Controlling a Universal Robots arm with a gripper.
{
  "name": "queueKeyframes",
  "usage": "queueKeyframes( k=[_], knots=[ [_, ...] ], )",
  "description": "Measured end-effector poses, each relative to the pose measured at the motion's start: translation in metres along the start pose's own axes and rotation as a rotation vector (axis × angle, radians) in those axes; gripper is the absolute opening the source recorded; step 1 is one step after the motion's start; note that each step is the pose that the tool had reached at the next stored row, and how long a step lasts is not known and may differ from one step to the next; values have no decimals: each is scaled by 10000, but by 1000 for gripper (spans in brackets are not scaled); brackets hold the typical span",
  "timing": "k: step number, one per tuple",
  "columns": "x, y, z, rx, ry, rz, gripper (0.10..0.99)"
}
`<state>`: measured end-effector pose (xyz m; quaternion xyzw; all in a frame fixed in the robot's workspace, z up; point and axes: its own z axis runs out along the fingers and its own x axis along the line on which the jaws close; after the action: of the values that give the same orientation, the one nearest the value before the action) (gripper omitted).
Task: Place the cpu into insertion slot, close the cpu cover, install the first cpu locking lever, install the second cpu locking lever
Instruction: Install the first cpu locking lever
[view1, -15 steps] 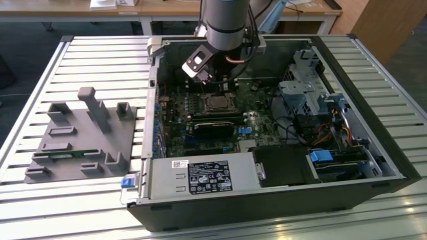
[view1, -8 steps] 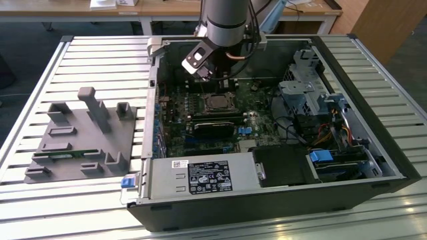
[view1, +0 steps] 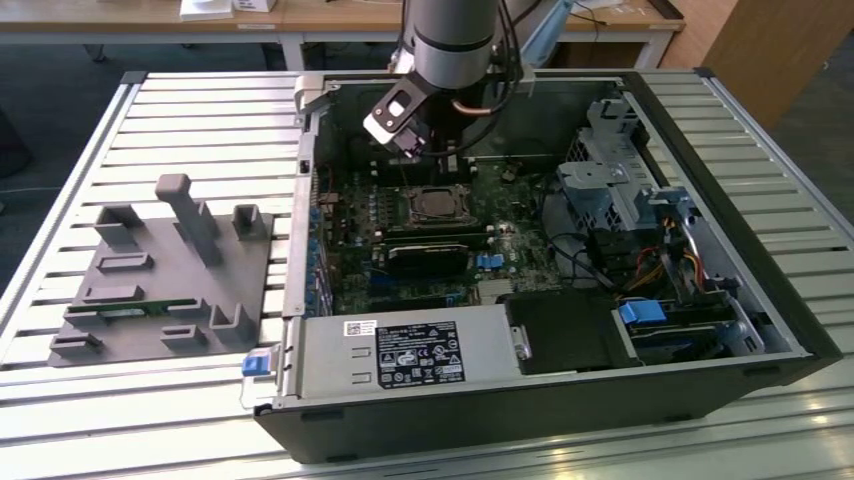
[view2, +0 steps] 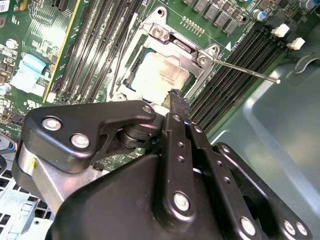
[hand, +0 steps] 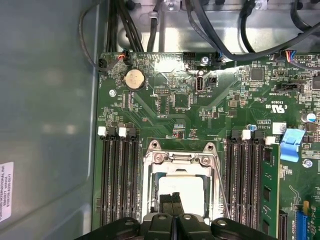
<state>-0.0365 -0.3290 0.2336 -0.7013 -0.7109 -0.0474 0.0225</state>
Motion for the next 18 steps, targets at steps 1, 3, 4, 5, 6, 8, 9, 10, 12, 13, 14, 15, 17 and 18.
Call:
queueKeyframes(
  k=[1, 3, 4, 5, 6, 8, 9, 10, 12, 13, 14, 15, 17, 18],
  knots=[
    [0, 0, -5, -1, 0, 0, 106],
    [1, 0, -13, -1, 0, 0, 106],
    [2, 1, -18, -1, 1, 0, 106],
    [2, 1, -24, -1, 1, 0, 106],
    [3, 1, -28, 0, 0, 0, 106],
    [4, 1, -36, -1, 1, 0, 106],
    [4, 2, -41, -1, 1, 0, 106],
    [4, 2, -45, -1, 0, 0, 106],
    [5, 2, -50, -2, 3, 0, 106],
    [6, 2, -53, -2, 2, 0, 106],
    [6, 2, -57, -1, 0, 0, 106],
    [6, 2, -61, 1, -1, 1, 106],
    [7, 3, -70, 0, 0, 0, 106],
    [7, 3, -76, -1, 0, 0, 106]
  ],
)
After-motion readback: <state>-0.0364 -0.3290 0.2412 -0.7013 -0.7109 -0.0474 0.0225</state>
